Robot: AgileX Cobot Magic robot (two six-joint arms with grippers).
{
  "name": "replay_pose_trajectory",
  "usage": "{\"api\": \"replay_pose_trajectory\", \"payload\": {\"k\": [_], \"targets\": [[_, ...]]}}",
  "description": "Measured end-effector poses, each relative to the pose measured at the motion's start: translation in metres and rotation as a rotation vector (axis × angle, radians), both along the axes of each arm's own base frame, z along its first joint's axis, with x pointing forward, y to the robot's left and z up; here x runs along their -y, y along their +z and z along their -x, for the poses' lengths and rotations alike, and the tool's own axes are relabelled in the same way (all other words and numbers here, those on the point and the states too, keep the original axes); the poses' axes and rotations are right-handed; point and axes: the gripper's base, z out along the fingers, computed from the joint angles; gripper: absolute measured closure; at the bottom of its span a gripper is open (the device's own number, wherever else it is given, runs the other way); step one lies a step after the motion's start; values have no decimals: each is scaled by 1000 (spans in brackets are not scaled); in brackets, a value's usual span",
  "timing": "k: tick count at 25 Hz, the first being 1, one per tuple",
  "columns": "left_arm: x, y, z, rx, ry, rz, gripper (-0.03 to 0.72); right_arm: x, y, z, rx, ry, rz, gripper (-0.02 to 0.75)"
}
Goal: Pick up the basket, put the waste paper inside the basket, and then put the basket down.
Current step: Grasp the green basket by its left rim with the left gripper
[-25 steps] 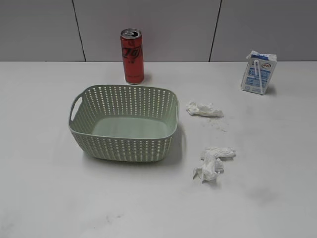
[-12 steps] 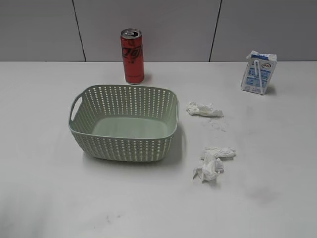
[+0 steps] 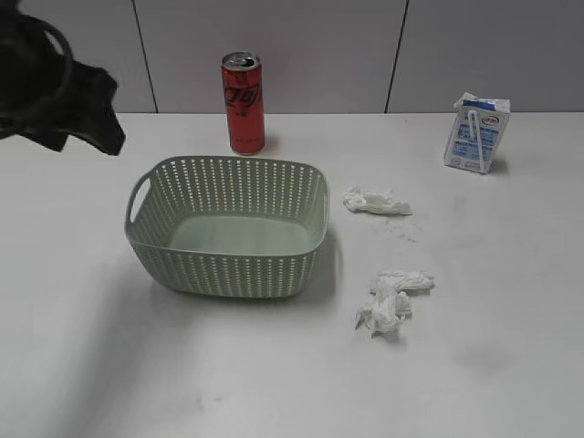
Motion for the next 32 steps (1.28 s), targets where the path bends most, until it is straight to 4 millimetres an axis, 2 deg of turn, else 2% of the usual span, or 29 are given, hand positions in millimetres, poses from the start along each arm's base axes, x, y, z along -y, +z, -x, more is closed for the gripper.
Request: {"api": "replay_pose_trajectory", "payload": {"k": [6,10,14,22,27,30,32], "targets": [[22,-41,-56,-160,-6,-87,181,0,0,0,0,0,0,201],[32,-65,-81,-248,-11,-121,181,0,0,0,0,0,0,201],[36,-88,-93,-317,3,-148,181,0,0,0,0,0,-1,201],[34,-126,-102,-376,41,-239,191,0,0,0,0,0,-1,201],[38,-135,-104,-387,73,-207,301,0,0,0,0,0,-1,201],[41,-139,-104,-406,83,-181,414,0,0,0,0,0,-1,201],[41,-139,-104,-411,86,-170,517,0,0,0,0,0,-1,201]]}}
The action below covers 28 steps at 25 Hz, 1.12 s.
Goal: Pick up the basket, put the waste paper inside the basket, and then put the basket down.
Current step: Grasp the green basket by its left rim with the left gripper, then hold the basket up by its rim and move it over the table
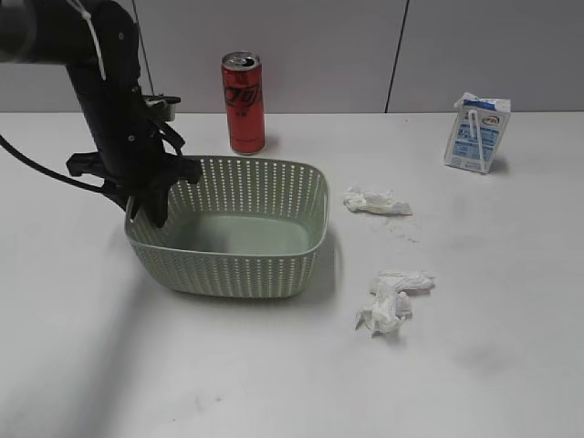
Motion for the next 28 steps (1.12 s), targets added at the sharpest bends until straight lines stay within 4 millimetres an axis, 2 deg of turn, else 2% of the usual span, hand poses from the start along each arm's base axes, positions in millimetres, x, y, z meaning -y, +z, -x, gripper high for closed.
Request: {"api": "replay_pose_trajectory", "payload": {"k": [3,4,7,9,15,18,23,28], "targets": [[1,0,0,-5,7,10,659,0,0,0,0,0,0,201],[2,0,1,-8,11,18,680,0,0,0,0,0,0,201],[2,5,2,-11,16,29,688,0,0,0,0,0,0,201],[1,16,4,3,13,32,688,1,0,0,2,-3,9,201],[-6,88,22,139,11,86,688,1,0,0,3,-8,20,201],[-13,108,39,169,15,101,688,1,0,0,3,-8,20,201],[-23,104,69,156,74,120,688,1,0,-1,3,-7,20,201],[-35,76,98,149,114,125,688,-2,0,-7,-40,16,-1,201]]}}
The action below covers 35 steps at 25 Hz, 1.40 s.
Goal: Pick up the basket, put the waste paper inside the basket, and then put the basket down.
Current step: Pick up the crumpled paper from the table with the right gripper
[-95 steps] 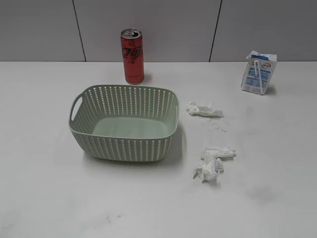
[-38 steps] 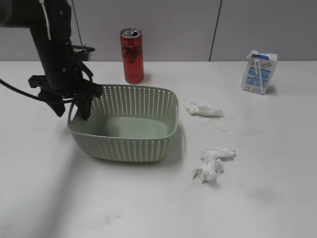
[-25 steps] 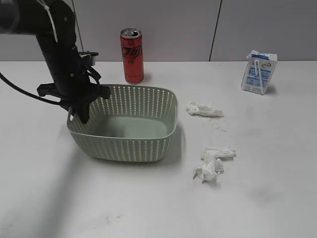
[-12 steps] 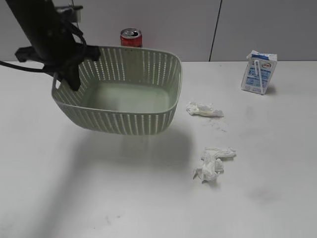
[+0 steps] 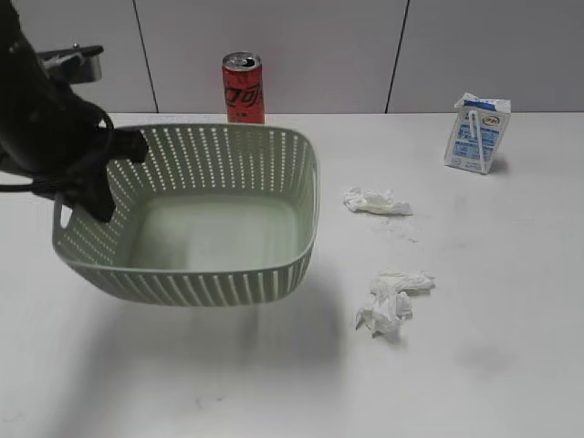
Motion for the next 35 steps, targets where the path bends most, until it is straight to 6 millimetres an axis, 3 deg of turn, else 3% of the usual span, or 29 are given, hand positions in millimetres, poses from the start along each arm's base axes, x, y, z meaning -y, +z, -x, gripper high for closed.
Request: {"api": "replay_pose_trajectory", "payload": {"k": [4,7,11,18,22,26,30,35], "targets": [[-5,-23,10,-1,17,-7,688,-10,3,-26,-137,89,13,201],[-8,-34,16,-16,21,-16,688,-21,15,-60,-175,173,24,201],[-8,-37,17,-14,24,-17,688,-39,29,-128,-232,310,28,201],[-8,-37,17,-5,25,-14,688,-67,11,-273,-397,470,43,202],[-8,-37,16,-2,26,-13,688,-90,-11,-340,-440,532,140,202],[-8,-37,16,-1,26,-13,688,-131,-50,-382,-481,603,243,200],[-8,-37,16,1,26,-12,688,-161,-97,-409,-505,625,266,200],[-8,-37,16,2,26,-12,688,-172,-149,-418,-581,657,329,200]]}}
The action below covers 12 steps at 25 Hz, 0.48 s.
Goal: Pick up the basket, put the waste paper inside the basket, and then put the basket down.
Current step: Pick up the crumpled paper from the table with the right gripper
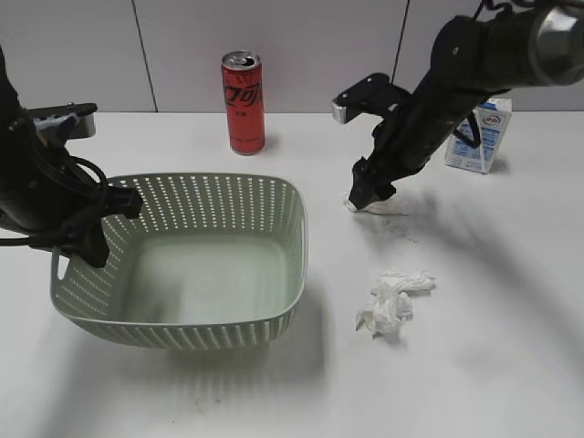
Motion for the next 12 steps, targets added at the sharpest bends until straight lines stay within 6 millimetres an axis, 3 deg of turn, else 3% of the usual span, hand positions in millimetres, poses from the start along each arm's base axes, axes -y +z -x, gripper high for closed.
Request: {"api": "replay_pose_trajectory", "payload": {"k": [4,7,12], "targets": [[0,0,0,0,0,0,688,1,-18,-2,-10,26,48,202],[0,0,0,-1,0,0,688,1,-18,-2,-11,29,52,269],[0,0,0,-2,0,-1,688,3,-15,5,-83,40,65,657]]}}
